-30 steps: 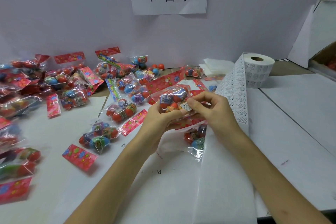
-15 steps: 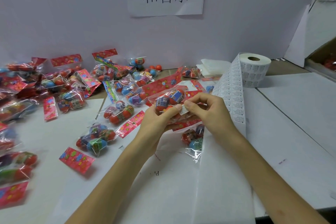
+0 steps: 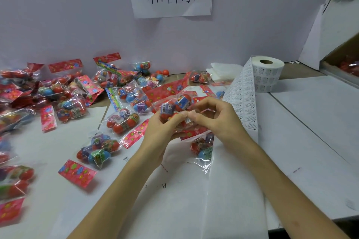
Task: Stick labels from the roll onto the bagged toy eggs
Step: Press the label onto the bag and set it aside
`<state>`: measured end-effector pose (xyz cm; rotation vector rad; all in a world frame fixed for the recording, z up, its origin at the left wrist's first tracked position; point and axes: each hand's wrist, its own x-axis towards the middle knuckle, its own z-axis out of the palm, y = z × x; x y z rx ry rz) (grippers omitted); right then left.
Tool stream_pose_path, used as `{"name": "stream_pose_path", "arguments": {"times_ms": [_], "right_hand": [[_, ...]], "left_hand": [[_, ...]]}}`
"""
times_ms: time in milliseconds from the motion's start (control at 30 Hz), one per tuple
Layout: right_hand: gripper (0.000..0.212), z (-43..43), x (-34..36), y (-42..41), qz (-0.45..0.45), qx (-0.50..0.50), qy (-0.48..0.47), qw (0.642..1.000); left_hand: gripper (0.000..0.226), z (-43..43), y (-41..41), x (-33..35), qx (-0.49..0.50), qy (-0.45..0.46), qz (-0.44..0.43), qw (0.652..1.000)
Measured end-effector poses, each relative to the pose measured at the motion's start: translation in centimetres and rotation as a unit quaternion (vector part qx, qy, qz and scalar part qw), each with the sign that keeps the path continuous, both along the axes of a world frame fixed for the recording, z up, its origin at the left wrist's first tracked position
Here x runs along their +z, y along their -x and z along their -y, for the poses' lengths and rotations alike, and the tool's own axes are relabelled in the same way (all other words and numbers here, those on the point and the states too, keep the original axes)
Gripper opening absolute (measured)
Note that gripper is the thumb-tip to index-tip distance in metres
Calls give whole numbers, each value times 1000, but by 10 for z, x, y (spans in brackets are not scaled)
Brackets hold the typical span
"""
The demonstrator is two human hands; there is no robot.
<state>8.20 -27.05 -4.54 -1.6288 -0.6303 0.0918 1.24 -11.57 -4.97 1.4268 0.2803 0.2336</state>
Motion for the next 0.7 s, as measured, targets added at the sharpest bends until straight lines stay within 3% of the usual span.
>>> {"name": "stream_pose_path", "arguments": {"times_ms": [133,267,333,467,700], "right_hand": [[21,-1,2,1,-5,9,8,1000],[10,-1,2,2,-27,2,-13,1000],[21,-1,2,3,-8,-22,2,1000],[6,-1,1,1,-16,-18,2,1000],[11,2,5,1,-55,8,-20,998]], "left_hand": [[37,-1,0,0,-5,38,-11,999],[47,-2,0,1,-18,75,-17,997],[56,-3,0,1,-35,82,-18,996],[50,-4,3,1,-76,137,-9,988],[57,-3,2,1,-77,152,-11,985]]}}
